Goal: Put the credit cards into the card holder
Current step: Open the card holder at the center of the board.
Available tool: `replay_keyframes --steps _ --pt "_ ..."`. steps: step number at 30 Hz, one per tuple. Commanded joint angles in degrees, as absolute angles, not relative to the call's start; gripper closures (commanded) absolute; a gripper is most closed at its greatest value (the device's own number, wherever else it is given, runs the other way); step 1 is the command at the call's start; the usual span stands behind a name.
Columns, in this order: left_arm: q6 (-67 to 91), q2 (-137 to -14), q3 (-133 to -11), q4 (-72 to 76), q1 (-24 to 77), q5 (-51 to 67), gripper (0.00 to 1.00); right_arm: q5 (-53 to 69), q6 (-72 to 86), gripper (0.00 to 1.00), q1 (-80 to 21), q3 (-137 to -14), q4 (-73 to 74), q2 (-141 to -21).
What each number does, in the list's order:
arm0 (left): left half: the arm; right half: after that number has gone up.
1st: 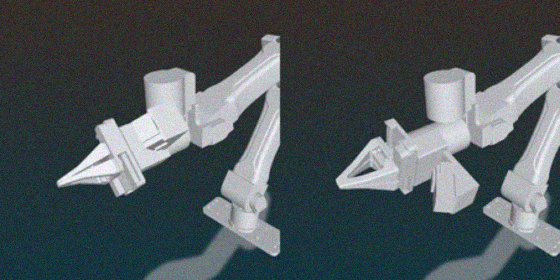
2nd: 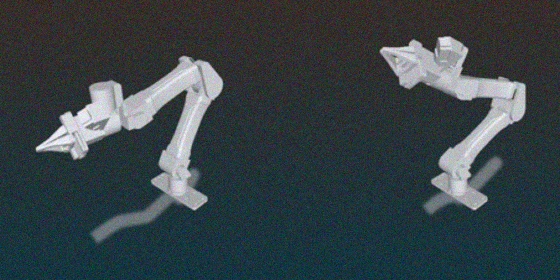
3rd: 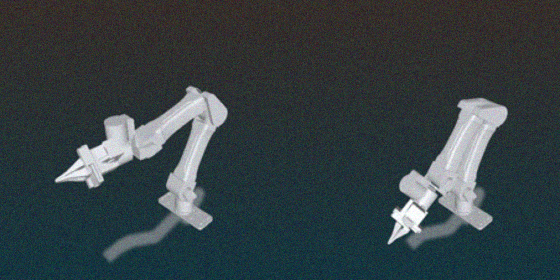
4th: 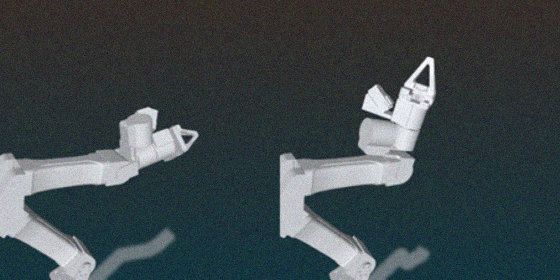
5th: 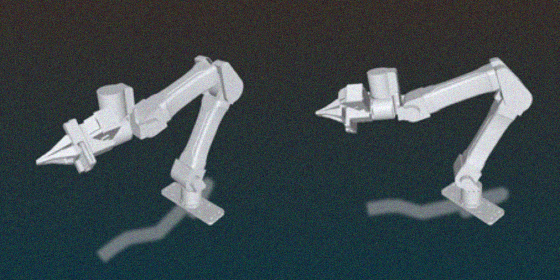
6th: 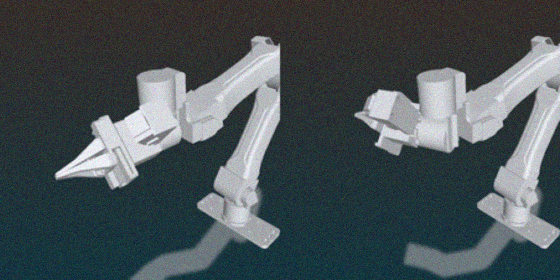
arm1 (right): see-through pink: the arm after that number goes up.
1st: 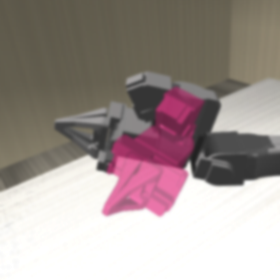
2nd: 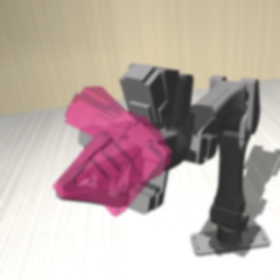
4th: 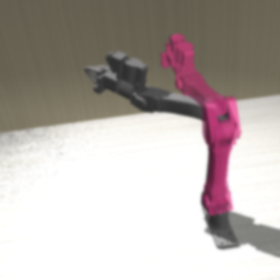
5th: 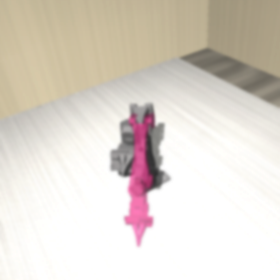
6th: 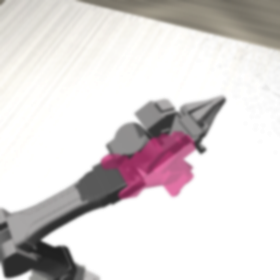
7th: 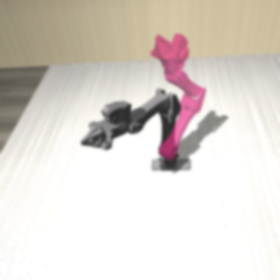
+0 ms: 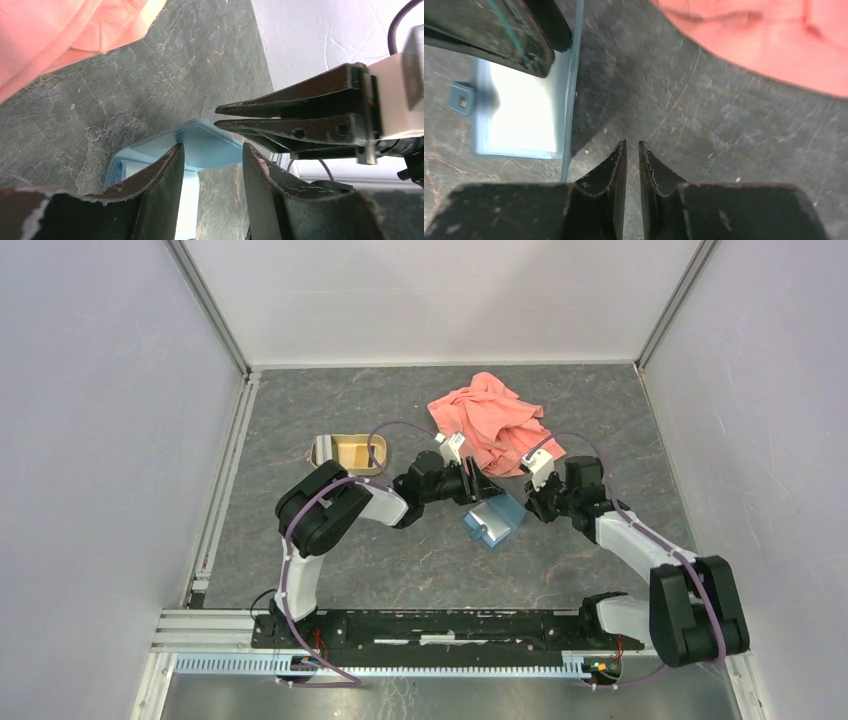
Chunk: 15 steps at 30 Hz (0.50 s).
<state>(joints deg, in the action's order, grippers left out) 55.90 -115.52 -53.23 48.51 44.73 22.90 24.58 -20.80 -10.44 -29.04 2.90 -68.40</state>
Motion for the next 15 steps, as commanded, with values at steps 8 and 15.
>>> replay_keyframes --steps 8,15 --pt "51.90 -123.36 -62.63 39.05 45.70 24.32 0.48 18.36 -24.16 0.73 -10.15 -31.06 3.98 -64.49" --pt "49.36 -124.85 -65.04 32.76 45.79 22.89 0.50 35.36 -28.83 0.72 -10.19 -27.95 3.50 -57.92"
